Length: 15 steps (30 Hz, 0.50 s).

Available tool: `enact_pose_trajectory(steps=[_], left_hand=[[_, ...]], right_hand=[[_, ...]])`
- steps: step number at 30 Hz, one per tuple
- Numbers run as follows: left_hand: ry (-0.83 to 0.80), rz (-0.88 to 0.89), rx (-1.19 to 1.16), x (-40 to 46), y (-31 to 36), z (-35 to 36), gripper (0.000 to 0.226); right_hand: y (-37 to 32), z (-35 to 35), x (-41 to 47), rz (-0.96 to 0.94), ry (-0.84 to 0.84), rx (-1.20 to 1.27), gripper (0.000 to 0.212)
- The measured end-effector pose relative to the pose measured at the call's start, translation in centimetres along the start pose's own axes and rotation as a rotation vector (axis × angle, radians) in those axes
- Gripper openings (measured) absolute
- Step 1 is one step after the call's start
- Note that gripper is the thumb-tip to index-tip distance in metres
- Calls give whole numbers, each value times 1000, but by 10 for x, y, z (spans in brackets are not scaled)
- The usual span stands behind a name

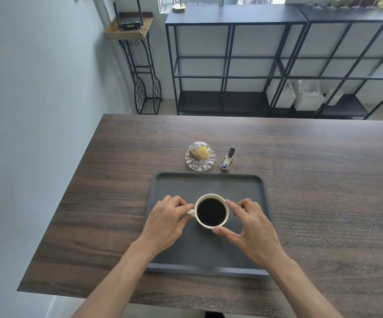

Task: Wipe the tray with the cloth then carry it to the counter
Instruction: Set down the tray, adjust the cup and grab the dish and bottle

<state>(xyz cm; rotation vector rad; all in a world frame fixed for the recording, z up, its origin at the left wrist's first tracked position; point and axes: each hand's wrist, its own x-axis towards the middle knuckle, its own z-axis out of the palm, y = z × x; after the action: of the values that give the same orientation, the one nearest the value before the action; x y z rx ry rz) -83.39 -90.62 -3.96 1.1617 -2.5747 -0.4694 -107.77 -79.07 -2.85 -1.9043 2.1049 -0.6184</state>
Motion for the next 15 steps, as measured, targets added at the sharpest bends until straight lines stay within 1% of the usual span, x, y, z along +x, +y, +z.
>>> enact_pose_trajectory(steps=[1, 3, 6, 8, 9, 12, 15], left_hand=[[-4, -24, -15, -3, -1, -1, 37], [25, -138, -67, -15, -9, -5, 48], [123, -401, -68, -39, -31, -12, 44], [132, -558, -17, -51, -43, -14, 43], [127, -608, 0, -56, -48, -14, 43], [115, -683, -19, -61, -52, -12, 41], [110, -678, -71, -61, -51, -10, 35]], right_hand=[[1, -1, -1, 15, 6, 13, 85], [8, -4, -4, 66, 35, 51, 81], [32, -9, -16, 200, 121, 80, 63], [54, -10, -25, 310, 164, 66, 56], [64, -9, -30, 366, 177, 48, 53], [86, -5, -41, 492, 146, -1, 48], [92, -1, -44, 507, 110, 4, 40]])
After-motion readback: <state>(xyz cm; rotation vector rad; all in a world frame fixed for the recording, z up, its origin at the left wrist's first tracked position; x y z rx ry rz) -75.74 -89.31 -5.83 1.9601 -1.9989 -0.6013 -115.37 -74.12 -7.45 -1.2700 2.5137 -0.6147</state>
